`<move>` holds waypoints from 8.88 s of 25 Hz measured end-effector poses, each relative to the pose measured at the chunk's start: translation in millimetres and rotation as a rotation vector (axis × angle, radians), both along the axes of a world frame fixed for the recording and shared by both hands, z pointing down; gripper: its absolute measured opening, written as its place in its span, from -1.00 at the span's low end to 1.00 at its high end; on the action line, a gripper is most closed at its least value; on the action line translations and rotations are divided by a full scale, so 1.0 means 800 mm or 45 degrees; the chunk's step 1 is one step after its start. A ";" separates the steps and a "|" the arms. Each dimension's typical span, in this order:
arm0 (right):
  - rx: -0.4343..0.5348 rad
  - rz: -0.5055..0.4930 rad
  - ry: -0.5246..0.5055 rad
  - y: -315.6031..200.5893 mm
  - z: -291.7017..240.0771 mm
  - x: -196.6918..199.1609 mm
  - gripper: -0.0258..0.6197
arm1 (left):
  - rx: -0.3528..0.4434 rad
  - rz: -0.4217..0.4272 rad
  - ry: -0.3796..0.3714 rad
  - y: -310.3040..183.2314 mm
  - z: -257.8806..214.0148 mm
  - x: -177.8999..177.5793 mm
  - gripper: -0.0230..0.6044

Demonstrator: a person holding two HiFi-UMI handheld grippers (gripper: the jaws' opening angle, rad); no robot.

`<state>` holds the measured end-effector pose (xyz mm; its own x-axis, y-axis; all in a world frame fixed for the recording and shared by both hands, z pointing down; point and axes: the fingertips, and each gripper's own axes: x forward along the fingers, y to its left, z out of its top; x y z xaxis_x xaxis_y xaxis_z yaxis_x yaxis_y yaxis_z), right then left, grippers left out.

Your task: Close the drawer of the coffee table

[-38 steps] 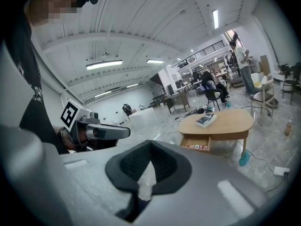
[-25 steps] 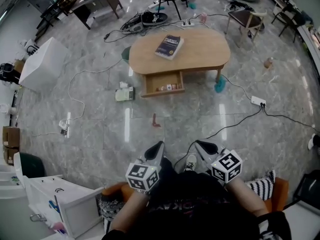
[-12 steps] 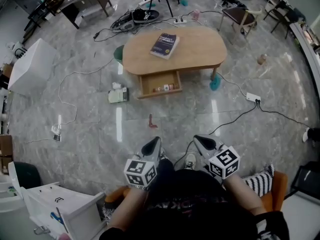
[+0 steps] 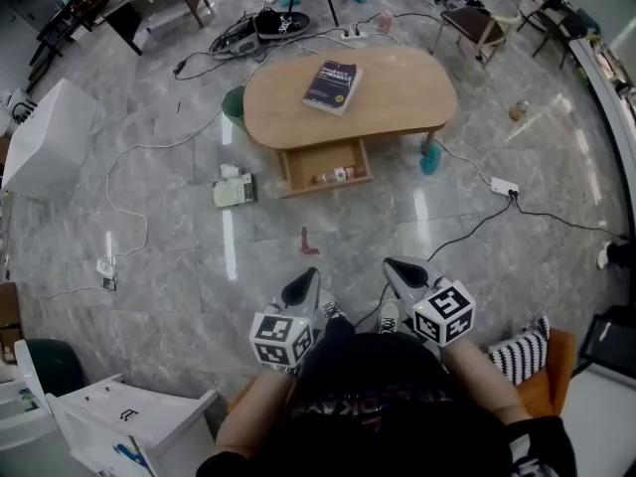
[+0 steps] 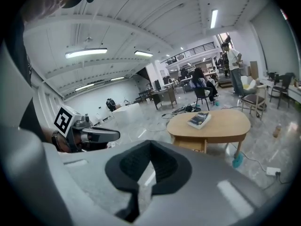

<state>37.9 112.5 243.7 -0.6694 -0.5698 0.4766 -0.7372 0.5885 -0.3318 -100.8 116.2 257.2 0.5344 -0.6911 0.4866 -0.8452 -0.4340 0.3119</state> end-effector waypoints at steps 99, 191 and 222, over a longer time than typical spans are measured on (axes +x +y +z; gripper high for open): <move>0.397 -0.077 0.294 -0.462 0.805 0.049 -0.18 | 0.440 -0.237 -0.304 -0.419 0.787 -0.198 -0.01; 0.269 0.697 0.200 -0.693 0.773 0.035 -0.24 | 0.337 -0.654 -0.265 -0.650 0.744 -0.221 -0.02; 0.005 0.273 0.360 -0.595 0.579 -0.005 -0.92 | -0.009 -0.602 -0.310 -0.532 0.556 -0.147 -0.91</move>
